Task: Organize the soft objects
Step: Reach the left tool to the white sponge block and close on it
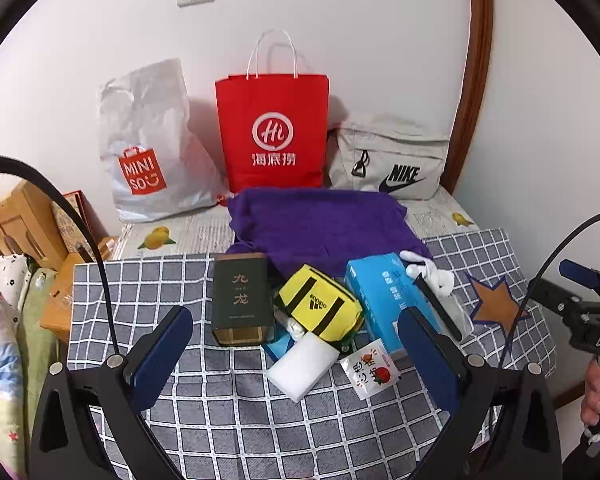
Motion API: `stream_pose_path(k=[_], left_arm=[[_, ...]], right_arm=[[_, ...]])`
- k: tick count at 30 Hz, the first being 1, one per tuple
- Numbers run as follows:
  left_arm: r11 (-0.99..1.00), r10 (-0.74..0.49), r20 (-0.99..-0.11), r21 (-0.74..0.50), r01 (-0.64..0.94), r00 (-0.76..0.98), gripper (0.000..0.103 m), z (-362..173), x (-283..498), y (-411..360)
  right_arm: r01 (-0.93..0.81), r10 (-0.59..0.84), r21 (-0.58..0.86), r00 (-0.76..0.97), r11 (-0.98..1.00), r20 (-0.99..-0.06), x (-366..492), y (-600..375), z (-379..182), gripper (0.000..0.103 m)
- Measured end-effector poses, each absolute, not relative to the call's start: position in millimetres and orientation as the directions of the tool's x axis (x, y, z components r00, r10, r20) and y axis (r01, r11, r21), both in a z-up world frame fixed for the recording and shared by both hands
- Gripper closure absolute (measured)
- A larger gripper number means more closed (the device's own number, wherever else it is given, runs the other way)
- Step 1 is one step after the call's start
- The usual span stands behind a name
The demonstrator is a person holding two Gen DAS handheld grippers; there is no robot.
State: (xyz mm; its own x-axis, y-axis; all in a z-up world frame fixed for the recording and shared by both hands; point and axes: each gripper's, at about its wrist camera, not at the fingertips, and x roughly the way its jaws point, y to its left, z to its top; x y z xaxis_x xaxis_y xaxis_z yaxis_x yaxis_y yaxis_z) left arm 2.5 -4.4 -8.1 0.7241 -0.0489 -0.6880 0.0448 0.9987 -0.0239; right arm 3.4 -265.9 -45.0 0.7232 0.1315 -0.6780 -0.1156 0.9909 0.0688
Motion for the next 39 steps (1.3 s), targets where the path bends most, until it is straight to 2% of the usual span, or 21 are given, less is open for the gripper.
stream_pose_path(k=[8,16,23,32,34,36,38,39], left_arm=[[0.999,-0.042,-0.74,-0.018,0.043,0.671,0.0,-37.2,16.6,-1.5],[0.999,-0.047,-0.767,-0.047,0.017,0.64,0.0,-56.5,25.5,13.6],[0.998,-0.035,-0.812,-0.056,-0.019,0.582,0.0,-80.9,41.7,24.0],[0.998,-0.032,-0.842,-0.057,-0.03,0.539,0.0,-99.6,54.2,30.8],[0.998,-0.026,-0.848,-0.054,-0.037,0.529,0.0,-102.5,56.1,33.7],[0.998,-0.024,-0.852,-0.054,-0.043,0.523,0.0,-104.9,57.4,36.8],[0.997,-0.021,-0.857,-0.055,-0.051,0.515,0.0,-108.1,58.7,40.0],[0.997,-0.019,-0.859,-0.054,-0.054,0.511,0.0,-109.5,59.0,41.0]], right_arm=[[-0.087,0.108,0.066,0.683,0.994,-0.723,19.5,-280.2,-72.3,0.003],[-0.051,0.092,0.076,0.616,0.996,-0.783,56.2,-297.0,-126.4,0.004],[-0.119,0.163,0.116,0.551,0.986,-0.819,83.1,-288.2,-167.4,0.022],[-0.2,0.207,0.126,0.458,0.972,-0.864,115.4,-280.9,-208.3,0.023],[-0.216,0.206,0.117,0.458,0.969,-0.864,119.7,-279.4,-213.4,0.03],[-0.243,0.23,0.129,0.45,0.961,-0.863,123.8,-277.7,-217.7,0.057],[-0.253,0.229,0.125,0.442,0.96,-0.867,126.6,-276.7,-219.2,0.073],[-0.256,0.226,0.119,0.444,0.959,-0.867,126.0,-276.9,-217.0,0.077]])
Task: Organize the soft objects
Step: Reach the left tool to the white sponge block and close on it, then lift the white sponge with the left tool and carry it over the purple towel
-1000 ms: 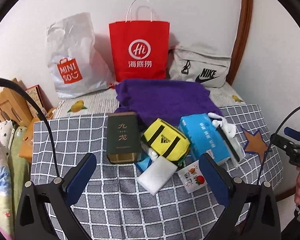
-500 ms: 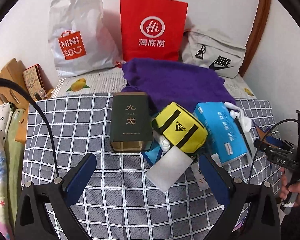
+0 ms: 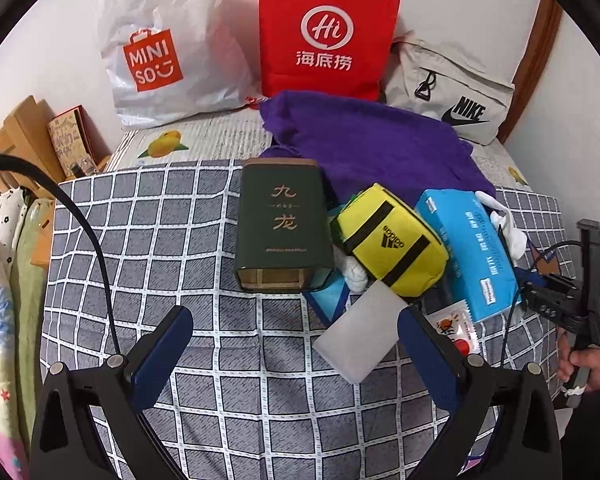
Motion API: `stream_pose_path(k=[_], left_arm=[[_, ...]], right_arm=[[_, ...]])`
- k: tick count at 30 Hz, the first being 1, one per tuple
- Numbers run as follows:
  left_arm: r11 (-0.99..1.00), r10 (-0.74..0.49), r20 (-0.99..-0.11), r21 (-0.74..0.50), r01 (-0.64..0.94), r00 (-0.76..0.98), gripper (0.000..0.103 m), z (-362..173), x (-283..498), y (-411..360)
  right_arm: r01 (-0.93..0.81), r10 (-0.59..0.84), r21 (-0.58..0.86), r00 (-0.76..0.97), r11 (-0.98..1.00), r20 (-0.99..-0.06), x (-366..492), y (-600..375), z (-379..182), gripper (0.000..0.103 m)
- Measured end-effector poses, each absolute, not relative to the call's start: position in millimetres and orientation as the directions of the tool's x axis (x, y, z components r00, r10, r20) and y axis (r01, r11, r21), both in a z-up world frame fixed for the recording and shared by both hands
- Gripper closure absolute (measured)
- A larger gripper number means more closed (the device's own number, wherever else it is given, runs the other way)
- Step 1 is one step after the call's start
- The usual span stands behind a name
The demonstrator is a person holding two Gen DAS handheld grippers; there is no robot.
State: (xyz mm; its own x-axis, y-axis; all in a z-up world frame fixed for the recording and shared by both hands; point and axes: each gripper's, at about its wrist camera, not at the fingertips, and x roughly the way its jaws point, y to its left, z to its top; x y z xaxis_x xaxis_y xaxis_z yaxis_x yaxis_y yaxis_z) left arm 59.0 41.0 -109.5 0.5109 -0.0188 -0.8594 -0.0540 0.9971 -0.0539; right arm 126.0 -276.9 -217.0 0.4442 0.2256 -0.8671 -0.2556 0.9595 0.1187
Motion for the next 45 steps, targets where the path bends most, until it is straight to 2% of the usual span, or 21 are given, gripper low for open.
stream_pose_path(k=[4,5,11,14,17,19,27,31,35,36,39,45], left_arm=[[0.997,-0.019,-0.865,-0.053,-0.054,0.501,0.0,-115.3,59.3,43.4],[0.997,-0.021,-0.866,-0.054,-0.051,0.499,0.0,-117.0,59.7,43.5],[0.999,-0.01,-0.881,-0.032,-0.037,0.473,0.0,-127.8,61.7,44.0],[0.999,-0.004,-0.884,-0.025,-0.039,0.468,0.0,-130.6,59.3,46.8],[0.999,-0.01,-0.88,-0.028,-0.031,0.475,0.002,-135.6,56.3,50.6],[0.999,-0.026,-0.879,-0.039,-0.017,0.476,0.009,-142.2,55.2,53.4],[0.984,-0.158,-0.881,-0.1,0.15,0.445,0.008,-174.1,60.1,29.0],[0.973,-0.123,-0.878,-0.015,0.232,0.462,0.007,-179.6,66.5,7.4],[0.959,-0.113,-0.897,0.015,0.284,0.427,0.007,-191.8,76.4,-6.3],[0.956,-0.119,-0.903,0.007,0.292,0.413,0.009,-194.5,78.4,-7.7],[0.955,-0.132,-0.922,-0.02,0.294,0.365,0.043,-205.9,84.6,-11.8],[0.961,-0.191,-0.912,-0.097,0.26,0.364,0.044,-201.1,85.8,-6.7]], right_arm=[[-0.271,0.243,0.123,0.47,0.955,-0.849,116.5,-279.6,-203.8,0.085],[-0.275,0.255,0.137,0.46,0.952,-0.851,115.6,-280.3,-203.7,0.09],[-0.247,0.22,0.117,0.446,0.962,-0.868,128.6,-276.2,-216.8,0.092],[-0.246,0.227,0.124,0.454,0.961,-0.862,131.5,-274.7,-213.8,0.1],[-0.241,0.232,0.129,0.469,0.962,-0.852,123.9,-275.7,-204.4,0.1],[-0.239,0.245,0.145,0.473,0.96,-0.846,118.8,-276.0,-198.3,0.1],[-0.232,0.282,0.188,0.493,0.954,-0.823,97.8,-275.8,-174.8,0.1],[-0.231,0.269,0.173,0.495,0.958,-0.826,91.5,-275.8,-170.7,0.1],[-0.226,0.273,0.182,0.486,0.957,-0.83,87.0,-277.6,-170.0,0.1],[-0.224,0.269,0.179,0.487,0.958,-0.831,86.6,-277.8,-169.8,0.1],[-0.225,0.275,0.185,0.484,0.957,-0.831,84.8,-277.5,-169.6,0.1],[-0.235,0.292,0.199,0.484,0.952,-0.825,84.0,-275.7,-167.9,0.1]])
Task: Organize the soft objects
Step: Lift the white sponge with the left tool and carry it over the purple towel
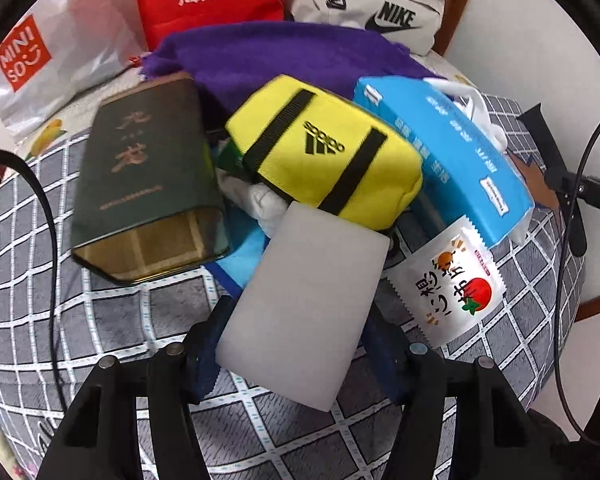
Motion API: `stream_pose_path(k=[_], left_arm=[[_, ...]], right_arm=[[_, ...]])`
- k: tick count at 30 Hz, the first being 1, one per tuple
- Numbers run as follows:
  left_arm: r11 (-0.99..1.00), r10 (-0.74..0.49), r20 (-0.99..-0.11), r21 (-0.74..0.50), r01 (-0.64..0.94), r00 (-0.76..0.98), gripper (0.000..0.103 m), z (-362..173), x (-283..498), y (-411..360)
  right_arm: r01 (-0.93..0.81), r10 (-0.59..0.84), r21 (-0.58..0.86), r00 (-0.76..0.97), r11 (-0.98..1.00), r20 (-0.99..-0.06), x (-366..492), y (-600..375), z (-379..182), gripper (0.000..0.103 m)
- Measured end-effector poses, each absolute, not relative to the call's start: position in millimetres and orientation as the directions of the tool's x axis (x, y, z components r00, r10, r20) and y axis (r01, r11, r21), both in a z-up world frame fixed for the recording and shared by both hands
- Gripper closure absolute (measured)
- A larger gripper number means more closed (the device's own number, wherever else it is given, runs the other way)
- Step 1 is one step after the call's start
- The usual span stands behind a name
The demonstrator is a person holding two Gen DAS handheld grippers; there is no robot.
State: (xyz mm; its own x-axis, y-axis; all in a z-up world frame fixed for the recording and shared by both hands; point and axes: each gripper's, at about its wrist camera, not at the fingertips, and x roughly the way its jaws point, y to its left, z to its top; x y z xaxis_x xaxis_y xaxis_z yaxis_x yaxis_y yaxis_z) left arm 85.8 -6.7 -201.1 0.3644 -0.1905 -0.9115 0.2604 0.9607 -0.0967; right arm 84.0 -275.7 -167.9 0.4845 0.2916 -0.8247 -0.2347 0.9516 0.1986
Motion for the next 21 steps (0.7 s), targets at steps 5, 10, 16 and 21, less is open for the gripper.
stream_pose_path(k=[5,10,16,21], left_arm=[[0.965,-0.201,-0.896,-0.111,0.238,0.396,0.044,-185.4,73.9,-0.3],[0.962,-0.242,-0.864,-0.154,0.226,0.442,0.044,-160.5,61.8,11.7],[0.968,-0.232,-0.834,-0.148,0.202,0.501,0.045,-131.9,67.1,20.4],[0.975,-0.206,-0.812,-0.124,0.183,0.546,0.045,-112.7,89.8,31.3]], right_arm=[[-0.231,0.309,0.22,0.486,0.948,-0.818,83.1,-277.2,-165.6,0.1],[-0.241,0.315,0.221,0.492,0.945,-0.811,83.9,-275.9,-159.9,0.1],[-0.246,0.329,0.23,0.519,0.941,-0.789,95.1,-275.5,-146.6,0.1],[-0.256,0.316,0.205,0.542,0.945,-0.779,111.5,-271.7,-133.1,0.1]])
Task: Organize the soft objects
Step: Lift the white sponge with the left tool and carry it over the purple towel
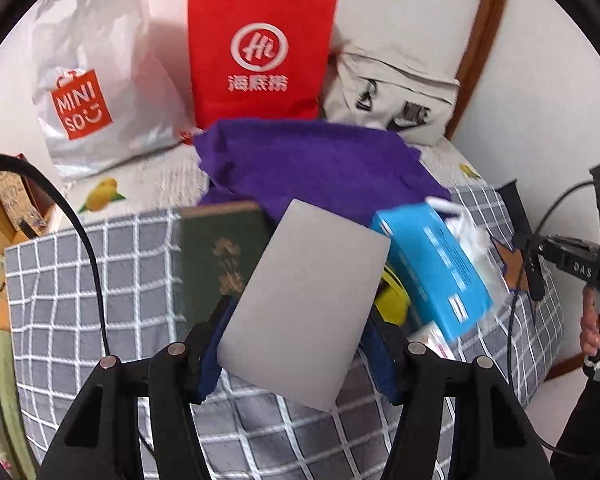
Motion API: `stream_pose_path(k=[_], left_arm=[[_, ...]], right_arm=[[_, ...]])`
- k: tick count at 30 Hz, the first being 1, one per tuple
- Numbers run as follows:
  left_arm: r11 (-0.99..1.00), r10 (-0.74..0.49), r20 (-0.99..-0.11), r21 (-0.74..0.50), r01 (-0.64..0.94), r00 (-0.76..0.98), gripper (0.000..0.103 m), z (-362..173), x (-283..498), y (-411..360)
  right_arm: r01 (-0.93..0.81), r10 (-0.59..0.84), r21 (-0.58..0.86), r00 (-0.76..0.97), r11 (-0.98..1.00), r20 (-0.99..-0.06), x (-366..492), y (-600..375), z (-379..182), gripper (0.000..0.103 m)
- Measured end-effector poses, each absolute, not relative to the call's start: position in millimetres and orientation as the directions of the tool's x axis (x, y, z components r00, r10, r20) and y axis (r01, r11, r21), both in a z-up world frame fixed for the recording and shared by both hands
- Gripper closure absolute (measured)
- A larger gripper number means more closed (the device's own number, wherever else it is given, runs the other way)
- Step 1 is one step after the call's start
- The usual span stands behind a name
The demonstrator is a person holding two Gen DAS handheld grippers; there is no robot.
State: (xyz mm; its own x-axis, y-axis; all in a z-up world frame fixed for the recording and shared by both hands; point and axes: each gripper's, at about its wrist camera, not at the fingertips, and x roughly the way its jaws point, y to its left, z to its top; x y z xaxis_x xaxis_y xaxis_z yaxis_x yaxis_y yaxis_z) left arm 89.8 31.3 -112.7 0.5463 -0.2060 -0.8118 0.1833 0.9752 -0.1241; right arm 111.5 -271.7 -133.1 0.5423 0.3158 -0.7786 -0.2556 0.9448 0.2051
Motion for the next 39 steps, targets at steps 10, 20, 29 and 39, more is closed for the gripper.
stream_pose_path(k=[10,20,29,39], left_arm=[[0.983,-0.181,-0.797,-0.136,0.122,0.577,0.045,-102.6,135.4,53.3],[0.978,-0.208,-0.788,-0.184,0.1,0.58,0.045,-109.8,174.1,57.8],[0.976,-0.216,-0.797,-0.201,0.089,0.564,0.045,-119.7,206.7,60.3],[0.975,-0.217,-0.811,-0.21,0.077,0.542,0.045,-135.7,238.3,60.2]], right_arm=[[-0.253,0.328,0.221,0.55,0.942,-0.768,148.6,-265.2,-128.3,0.1],[-0.248,0.312,0.204,0.565,0.947,-0.764,197.8,-259.9,-124.9,0.1],[-0.248,0.307,0.197,0.565,0.949,-0.766,252.5,-252.0,-134.0,0.1],[-0.222,0.284,0.193,0.523,0.956,-0.804,316.9,-242.7,-166.9,0.1]])
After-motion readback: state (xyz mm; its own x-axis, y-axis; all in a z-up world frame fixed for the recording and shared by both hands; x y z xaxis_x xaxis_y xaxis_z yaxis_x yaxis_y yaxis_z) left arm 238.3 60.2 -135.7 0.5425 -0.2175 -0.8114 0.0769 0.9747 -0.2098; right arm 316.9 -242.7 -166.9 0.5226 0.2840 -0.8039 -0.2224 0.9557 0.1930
